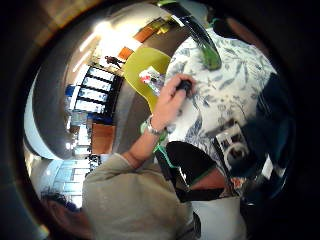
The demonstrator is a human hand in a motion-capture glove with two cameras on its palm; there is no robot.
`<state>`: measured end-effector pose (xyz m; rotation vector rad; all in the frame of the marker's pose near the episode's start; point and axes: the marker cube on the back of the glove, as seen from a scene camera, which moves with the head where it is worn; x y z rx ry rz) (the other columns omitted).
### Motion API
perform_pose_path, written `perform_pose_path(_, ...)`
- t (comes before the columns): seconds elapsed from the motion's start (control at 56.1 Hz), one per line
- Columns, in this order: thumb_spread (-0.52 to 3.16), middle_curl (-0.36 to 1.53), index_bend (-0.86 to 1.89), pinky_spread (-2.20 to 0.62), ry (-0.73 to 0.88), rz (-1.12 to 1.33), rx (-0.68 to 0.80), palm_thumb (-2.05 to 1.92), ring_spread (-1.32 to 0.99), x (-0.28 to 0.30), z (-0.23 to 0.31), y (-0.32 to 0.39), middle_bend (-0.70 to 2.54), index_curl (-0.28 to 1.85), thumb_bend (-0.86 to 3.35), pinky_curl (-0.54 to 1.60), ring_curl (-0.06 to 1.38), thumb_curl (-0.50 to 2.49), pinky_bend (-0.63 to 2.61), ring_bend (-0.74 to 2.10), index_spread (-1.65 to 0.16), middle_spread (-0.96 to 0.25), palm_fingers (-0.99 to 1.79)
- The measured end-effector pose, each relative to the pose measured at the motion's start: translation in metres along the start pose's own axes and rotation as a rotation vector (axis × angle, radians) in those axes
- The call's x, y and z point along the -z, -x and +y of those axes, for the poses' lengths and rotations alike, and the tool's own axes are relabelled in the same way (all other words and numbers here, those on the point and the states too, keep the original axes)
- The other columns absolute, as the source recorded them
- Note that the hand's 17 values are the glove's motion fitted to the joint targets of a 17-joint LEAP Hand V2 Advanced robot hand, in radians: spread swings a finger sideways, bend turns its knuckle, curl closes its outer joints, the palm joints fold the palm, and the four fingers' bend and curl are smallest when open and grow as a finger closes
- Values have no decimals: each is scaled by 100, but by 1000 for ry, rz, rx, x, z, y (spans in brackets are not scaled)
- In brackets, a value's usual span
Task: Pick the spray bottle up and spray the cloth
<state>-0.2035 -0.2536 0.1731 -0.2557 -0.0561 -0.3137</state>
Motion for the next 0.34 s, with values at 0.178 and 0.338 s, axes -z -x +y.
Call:
perform_pose_path(0.178,100,33,19,22,-22,27,4,45,-5,4,18,5,18,36,-3,32,29,36,19,18,-41,2,32)
perform_pose_path(0.338,102,33,19,22,-31,33,30,45,-5,0,23,14,18,36,-3,32,28,35,18,19,-41,1,32)
